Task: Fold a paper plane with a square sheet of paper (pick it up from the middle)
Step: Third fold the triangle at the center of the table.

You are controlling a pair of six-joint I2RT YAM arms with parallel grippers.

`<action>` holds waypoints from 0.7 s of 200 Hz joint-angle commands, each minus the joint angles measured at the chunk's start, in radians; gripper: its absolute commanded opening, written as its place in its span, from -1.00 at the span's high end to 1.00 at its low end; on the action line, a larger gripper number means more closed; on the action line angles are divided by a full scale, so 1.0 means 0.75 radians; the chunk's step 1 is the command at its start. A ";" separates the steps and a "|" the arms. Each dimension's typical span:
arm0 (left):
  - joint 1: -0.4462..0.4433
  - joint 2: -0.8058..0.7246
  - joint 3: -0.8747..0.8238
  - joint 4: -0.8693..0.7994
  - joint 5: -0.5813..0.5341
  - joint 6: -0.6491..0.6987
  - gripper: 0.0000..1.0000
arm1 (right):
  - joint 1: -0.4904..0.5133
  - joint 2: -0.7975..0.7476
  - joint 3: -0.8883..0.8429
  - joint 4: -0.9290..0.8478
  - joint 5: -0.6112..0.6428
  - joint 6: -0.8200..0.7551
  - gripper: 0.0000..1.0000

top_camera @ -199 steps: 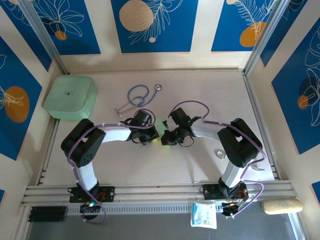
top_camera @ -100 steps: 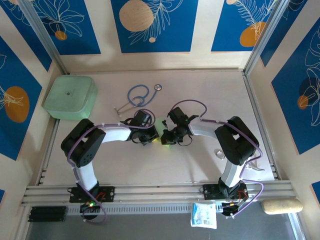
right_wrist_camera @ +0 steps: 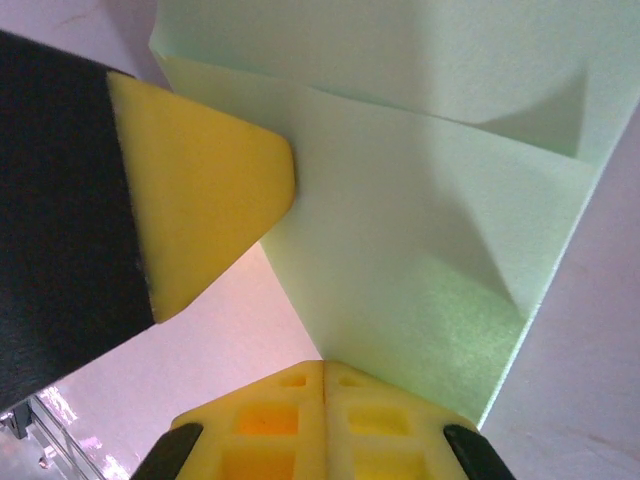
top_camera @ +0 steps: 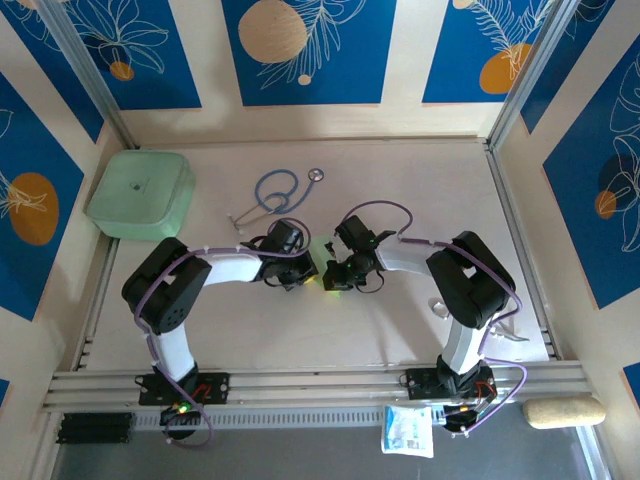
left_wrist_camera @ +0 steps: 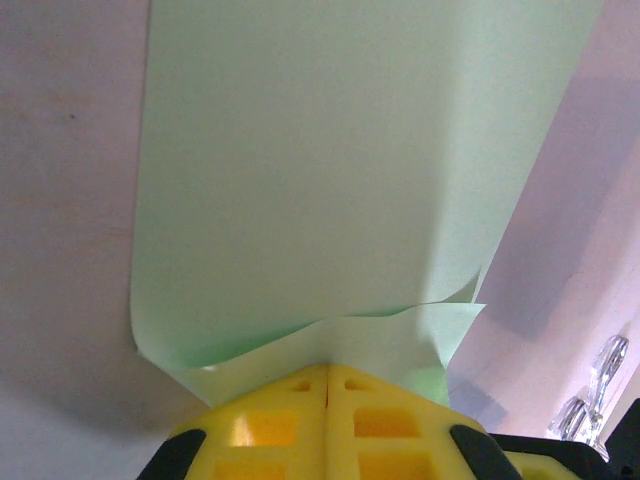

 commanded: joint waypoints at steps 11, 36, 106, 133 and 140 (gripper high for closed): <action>-0.007 0.066 -0.019 -0.103 -0.013 0.002 0.90 | -0.011 0.031 0.009 -0.056 0.019 0.009 1.00; -0.005 0.071 -0.019 -0.111 -0.015 0.005 0.91 | -0.017 0.034 -0.017 -0.046 0.000 0.001 1.00; 0.003 0.082 -0.035 -0.140 -0.036 0.014 0.95 | -0.069 -0.048 -0.175 0.003 -0.147 -0.035 1.00; 0.006 0.086 -0.037 -0.154 -0.047 0.016 0.98 | -0.077 -0.102 -0.262 0.026 -0.190 -0.003 1.00; 0.006 0.085 -0.036 -0.155 -0.046 0.018 0.99 | -0.080 -0.116 -0.284 0.029 -0.192 0.003 1.00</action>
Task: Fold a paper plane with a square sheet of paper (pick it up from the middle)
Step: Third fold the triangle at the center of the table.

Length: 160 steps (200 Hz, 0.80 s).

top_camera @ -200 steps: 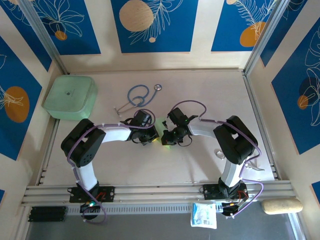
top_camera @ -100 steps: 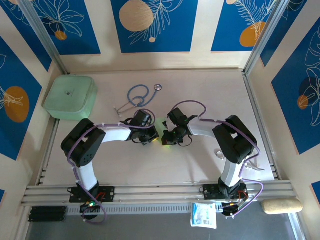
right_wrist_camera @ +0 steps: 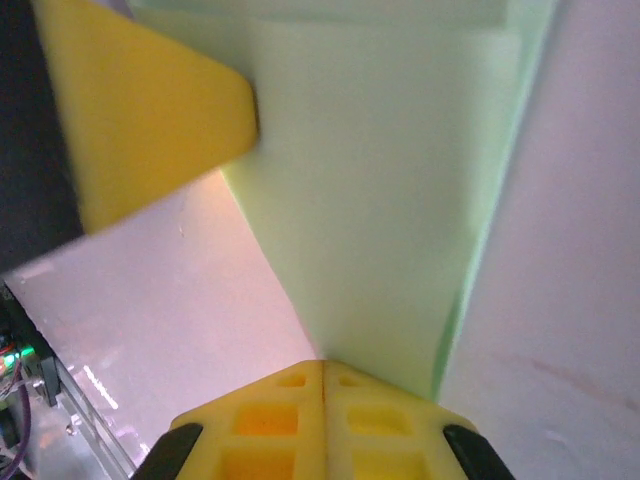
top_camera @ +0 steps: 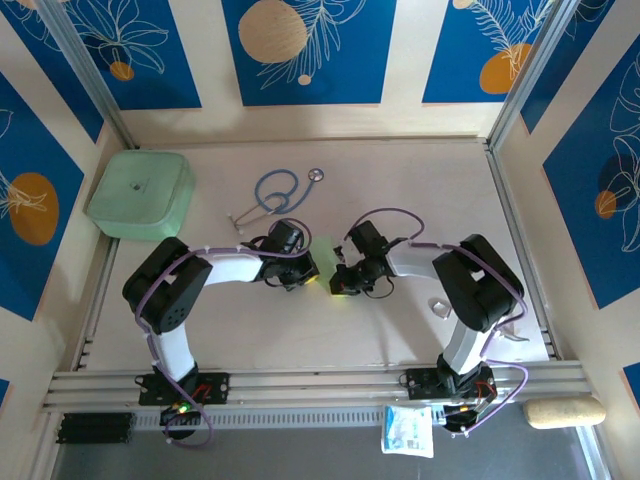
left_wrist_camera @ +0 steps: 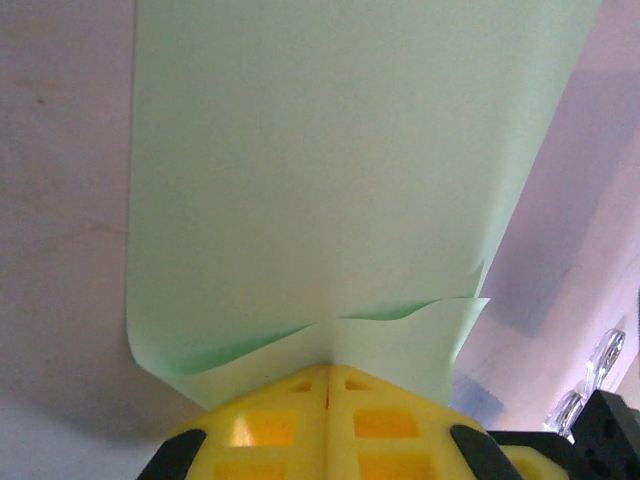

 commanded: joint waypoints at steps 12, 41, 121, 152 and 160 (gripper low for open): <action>0.004 0.077 -0.035 -0.160 -0.060 0.020 0.99 | -0.018 -0.071 -0.129 -0.092 -0.052 0.023 1.00; 0.006 0.077 -0.023 -0.143 -0.036 0.025 0.99 | -0.038 -0.153 -0.130 -0.076 -0.079 0.027 1.00; 0.003 0.063 0.001 -0.123 -0.006 0.023 0.96 | -0.016 -0.120 0.040 -0.037 0.008 0.088 1.00; 0.002 0.060 0.010 -0.119 0.003 0.025 0.95 | 0.010 -0.051 0.083 -0.068 0.051 0.073 1.00; 0.003 0.060 0.014 -0.118 0.007 0.028 0.95 | 0.011 -0.033 0.089 -0.077 0.061 0.068 1.00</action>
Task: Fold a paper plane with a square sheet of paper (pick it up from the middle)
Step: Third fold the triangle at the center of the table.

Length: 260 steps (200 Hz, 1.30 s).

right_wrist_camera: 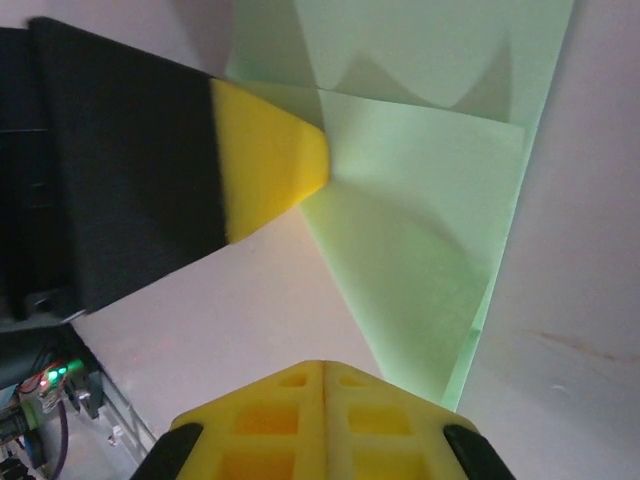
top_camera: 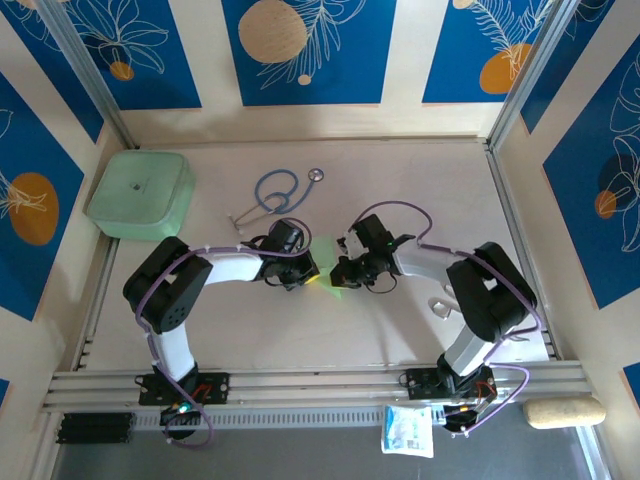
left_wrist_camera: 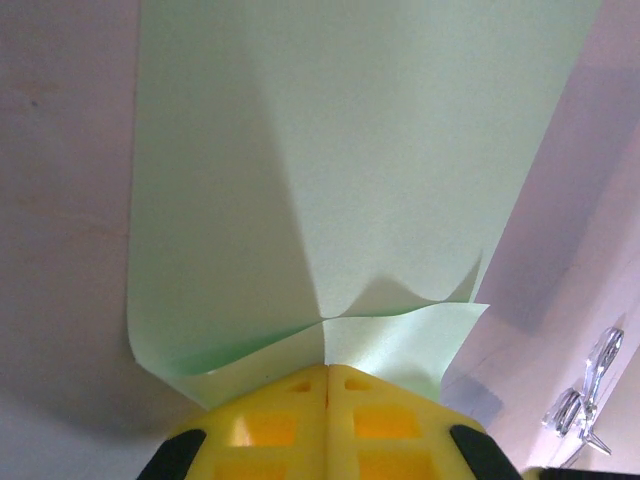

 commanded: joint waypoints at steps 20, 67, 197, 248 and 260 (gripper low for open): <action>0.003 0.038 0.006 -0.093 -0.010 0.028 0.94 | 0.023 0.088 0.054 -0.065 0.060 -0.005 1.00; 0.006 -0.030 0.092 -0.056 0.032 0.163 0.81 | 0.030 0.169 0.068 -0.124 0.105 -0.010 1.00; -0.059 0.014 0.026 0.036 0.126 0.326 0.83 | 0.032 0.214 0.084 -0.206 0.146 0.013 1.00; -0.059 0.043 0.048 -0.027 0.070 0.321 0.85 | 0.035 0.229 0.081 -0.212 0.148 0.013 1.00; -0.057 0.045 0.047 -0.079 0.027 0.318 0.85 | 0.037 0.233 0.080 -0.222 0.157 0.012 1.00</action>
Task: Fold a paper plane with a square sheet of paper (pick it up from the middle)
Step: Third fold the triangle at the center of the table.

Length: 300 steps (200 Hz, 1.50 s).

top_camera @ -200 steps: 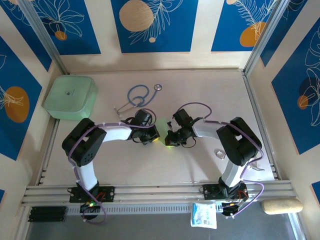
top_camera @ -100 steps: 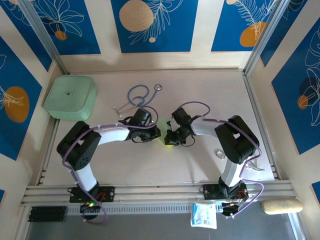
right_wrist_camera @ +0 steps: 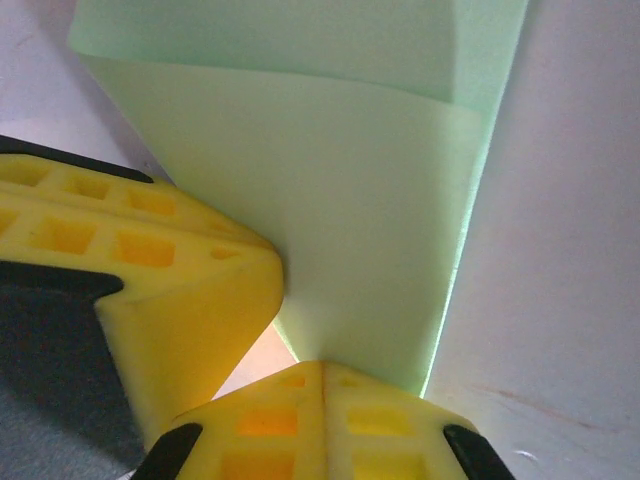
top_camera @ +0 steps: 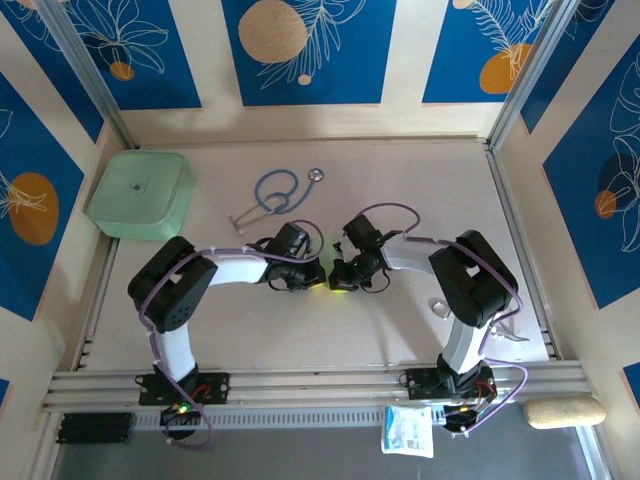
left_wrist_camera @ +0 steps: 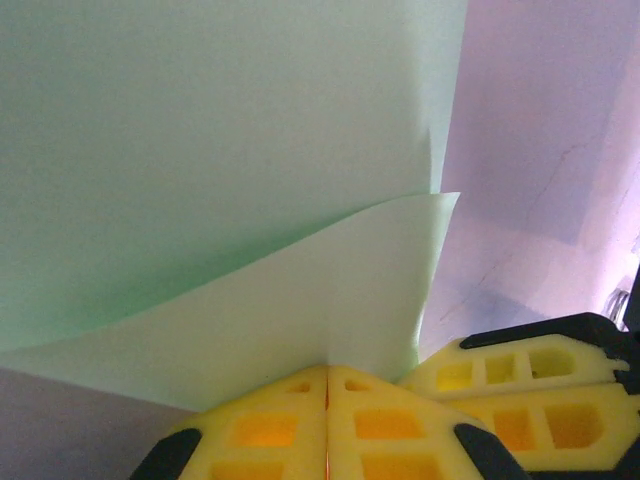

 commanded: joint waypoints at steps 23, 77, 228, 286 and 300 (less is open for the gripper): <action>-0.002 0.031 0.023 -0.149 -0.113 0.008 0.86 | 0.014 0.084 -0.027 -0.124 0.116 -0.006 1.00; 0.058 0.050 0.026 -0.196 -0.133 0.039 0.86 | 0.011 0.099 -0.046 -0.177 0.186 -0.039 1.00; 0.393 0.068 0.125 -0.371 -0.069 0.378 0.84 | -0.016 0.101 -0.052 -0.184 0.180 -0.037 1.00; 0.371 -0.138 0.093 -0.226 -0.103 0.228 0.83 | -0.014 0.016 0.065 -0.095 0.016 -0.040 1.00; 0.340 -0.201 0.061 -0.174 -0.109 0.181 0.83 | -0.008 -0.021 0.111 -0.096 -0.001 -0.049 1.00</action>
